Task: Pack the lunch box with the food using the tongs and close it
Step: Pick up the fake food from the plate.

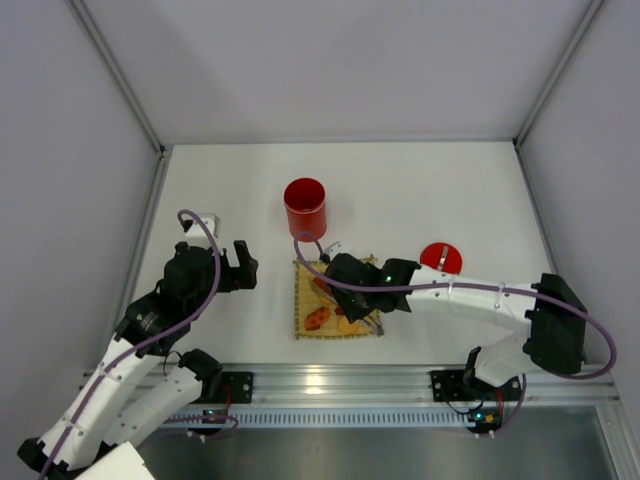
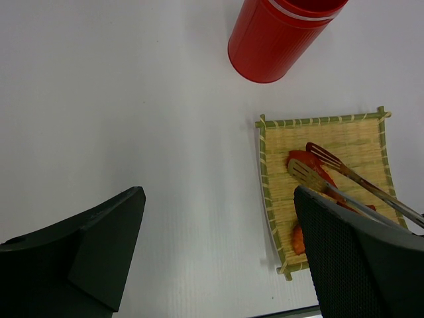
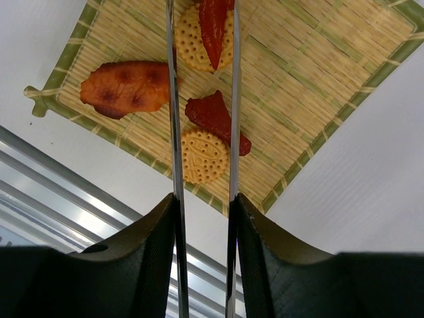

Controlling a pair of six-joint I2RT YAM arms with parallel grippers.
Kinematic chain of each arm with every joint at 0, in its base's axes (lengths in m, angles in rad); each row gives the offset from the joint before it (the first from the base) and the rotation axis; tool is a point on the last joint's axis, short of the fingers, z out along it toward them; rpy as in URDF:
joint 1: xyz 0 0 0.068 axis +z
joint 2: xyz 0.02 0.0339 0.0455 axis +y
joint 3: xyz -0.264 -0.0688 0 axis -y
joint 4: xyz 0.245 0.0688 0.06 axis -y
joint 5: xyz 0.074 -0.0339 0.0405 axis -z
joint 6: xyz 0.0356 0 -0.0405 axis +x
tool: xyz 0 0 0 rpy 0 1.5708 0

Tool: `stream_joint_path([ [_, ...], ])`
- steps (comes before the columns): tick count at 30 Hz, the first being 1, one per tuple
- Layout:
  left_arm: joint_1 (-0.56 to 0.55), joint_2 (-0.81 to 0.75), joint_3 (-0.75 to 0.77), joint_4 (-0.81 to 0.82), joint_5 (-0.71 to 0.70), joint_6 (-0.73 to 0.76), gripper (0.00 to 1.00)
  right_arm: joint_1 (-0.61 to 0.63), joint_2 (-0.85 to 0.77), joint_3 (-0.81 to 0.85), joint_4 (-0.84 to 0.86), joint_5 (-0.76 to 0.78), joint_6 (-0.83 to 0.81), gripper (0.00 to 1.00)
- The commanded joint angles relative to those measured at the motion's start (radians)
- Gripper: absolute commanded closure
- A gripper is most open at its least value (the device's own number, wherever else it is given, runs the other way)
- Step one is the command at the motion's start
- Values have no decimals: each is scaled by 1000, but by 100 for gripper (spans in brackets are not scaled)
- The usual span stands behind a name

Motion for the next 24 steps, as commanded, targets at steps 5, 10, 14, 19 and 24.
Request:
stream_joint_path([
  [5,-6,-8,-7,39,-20,-10,1,0,-21,52,39,24,1,72],
  [10,-6,-10,-7,40,-20,-10,1,0,-57,74,9,58,7,74],
  [14,-7,-8,-5,40,-22,-10,1,-4,-83,97,-20,84,5,74],
  [19,-7,-8,-7,40,-20,-10,1,-15,-112,132,-46,103,1,74],
  [24,-7,-7,-7,40,-22,-10,1,-41,-123,195,-72,112,-16,74],
])
